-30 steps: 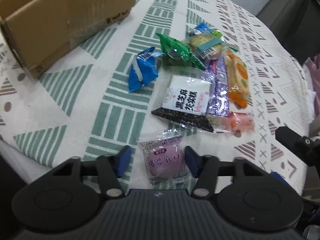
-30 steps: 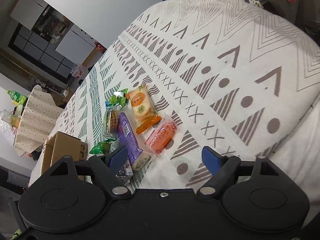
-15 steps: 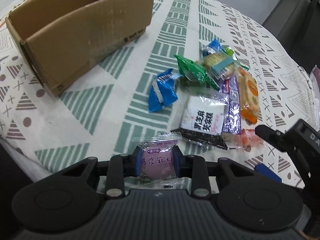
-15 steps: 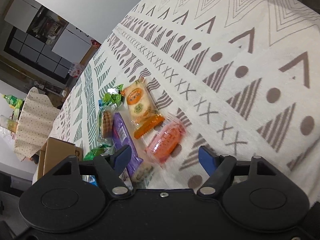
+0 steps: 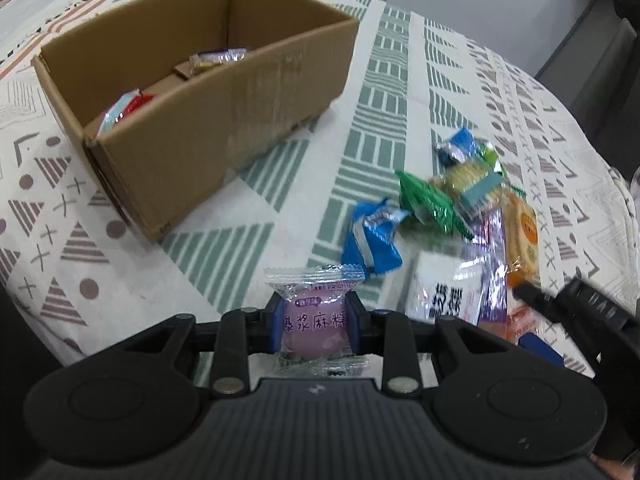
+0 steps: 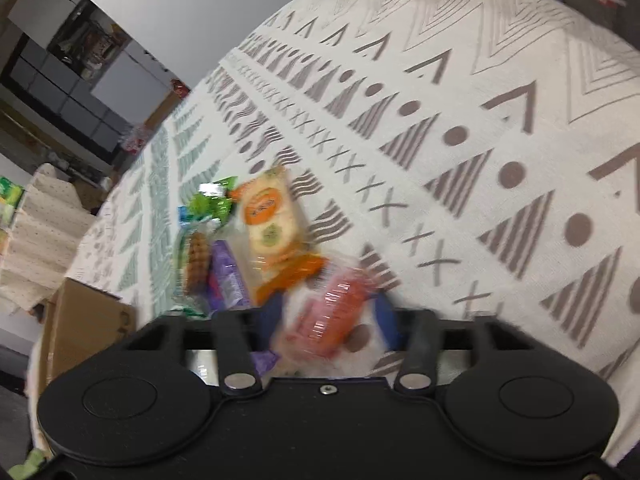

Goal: Organize snacks
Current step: 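Carry the pink bag and orange candy over the box and release both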

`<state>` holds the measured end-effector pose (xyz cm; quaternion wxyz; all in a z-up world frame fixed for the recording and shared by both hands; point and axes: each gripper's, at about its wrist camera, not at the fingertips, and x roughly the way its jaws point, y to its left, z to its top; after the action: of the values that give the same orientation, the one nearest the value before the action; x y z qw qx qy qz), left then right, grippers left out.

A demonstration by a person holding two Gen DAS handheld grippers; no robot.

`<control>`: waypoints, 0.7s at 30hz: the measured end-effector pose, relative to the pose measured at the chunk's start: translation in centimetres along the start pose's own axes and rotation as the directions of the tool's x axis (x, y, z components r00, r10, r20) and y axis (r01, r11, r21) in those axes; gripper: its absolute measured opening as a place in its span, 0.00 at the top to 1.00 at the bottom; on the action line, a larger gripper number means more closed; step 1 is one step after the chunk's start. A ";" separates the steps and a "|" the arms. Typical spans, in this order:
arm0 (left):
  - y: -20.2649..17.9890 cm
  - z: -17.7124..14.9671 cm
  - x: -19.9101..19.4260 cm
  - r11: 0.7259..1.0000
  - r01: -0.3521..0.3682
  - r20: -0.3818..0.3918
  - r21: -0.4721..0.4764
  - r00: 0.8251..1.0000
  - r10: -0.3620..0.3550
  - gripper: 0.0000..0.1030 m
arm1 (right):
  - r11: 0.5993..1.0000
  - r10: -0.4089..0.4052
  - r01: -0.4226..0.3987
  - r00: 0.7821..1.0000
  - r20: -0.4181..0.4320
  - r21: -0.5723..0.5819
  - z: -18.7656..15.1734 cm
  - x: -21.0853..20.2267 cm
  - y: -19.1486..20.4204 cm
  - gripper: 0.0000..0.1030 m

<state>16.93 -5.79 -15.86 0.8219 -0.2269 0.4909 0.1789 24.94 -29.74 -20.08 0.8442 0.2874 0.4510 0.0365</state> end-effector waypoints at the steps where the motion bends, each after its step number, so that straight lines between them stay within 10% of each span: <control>1: 0.1 0.1 -0.1 1.000 0.001 0.002 -0.002 1.000 -0.001 0.71 | 1.000 0.009 -0.009 1.000 -0.007 0.010 0.0 0.0 -0.3 0.76; 21: 1.0 2.0 -5.6 0.996 0.086 0.089 0.009 0.992 -0.087 0.71 | 0.969 0.237 -0.238 0.971 0.027 0.064 -1.9 -6.5 0.0 0.84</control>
<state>15.33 -4.23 -10.26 0.8507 -0.2374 0.4437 0.1518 19.57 -30.99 -16.08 0.8279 0.3676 0.4063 0.1195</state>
